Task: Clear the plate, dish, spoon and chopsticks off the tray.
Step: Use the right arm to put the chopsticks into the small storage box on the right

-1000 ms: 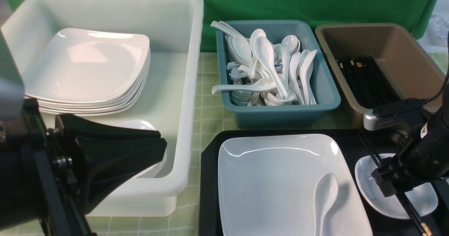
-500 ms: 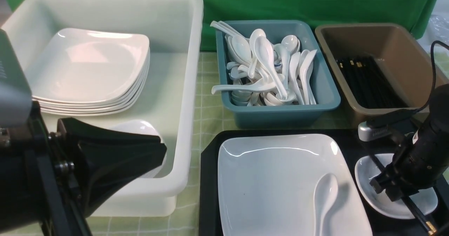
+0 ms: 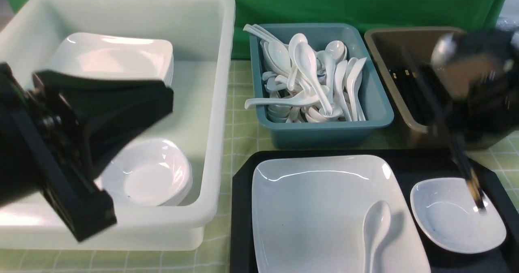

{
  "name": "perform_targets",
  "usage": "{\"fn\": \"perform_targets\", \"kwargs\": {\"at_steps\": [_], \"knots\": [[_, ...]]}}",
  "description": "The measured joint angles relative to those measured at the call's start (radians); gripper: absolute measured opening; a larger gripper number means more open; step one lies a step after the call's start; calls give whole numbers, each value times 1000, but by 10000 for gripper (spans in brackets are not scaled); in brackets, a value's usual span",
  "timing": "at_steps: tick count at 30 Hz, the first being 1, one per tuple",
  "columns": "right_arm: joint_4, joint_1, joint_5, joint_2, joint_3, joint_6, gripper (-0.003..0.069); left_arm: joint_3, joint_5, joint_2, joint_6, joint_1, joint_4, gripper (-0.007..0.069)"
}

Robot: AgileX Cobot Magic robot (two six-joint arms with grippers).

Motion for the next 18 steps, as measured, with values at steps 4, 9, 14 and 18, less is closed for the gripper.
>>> {"fn": "perform_targets", "kwargs": {"at_steps": [4, 9, 14, 18], "knots": [[76, -111, -142, 163, -227, 35, 129, 0, -34, 0, 0, 0, -1, 22], [90, -180, -229, 407, -453, 78, 129, 0, -19, 0, 0, 0, -2, 22], [39, -213, -161, 605, -587, 155, 227, 0, -5, 0, 0, 0, -3, 22], [-5, -215, -77, 612, -592, 185, 447, 0, 0, 0, 0, 0, -1, 22]]}}
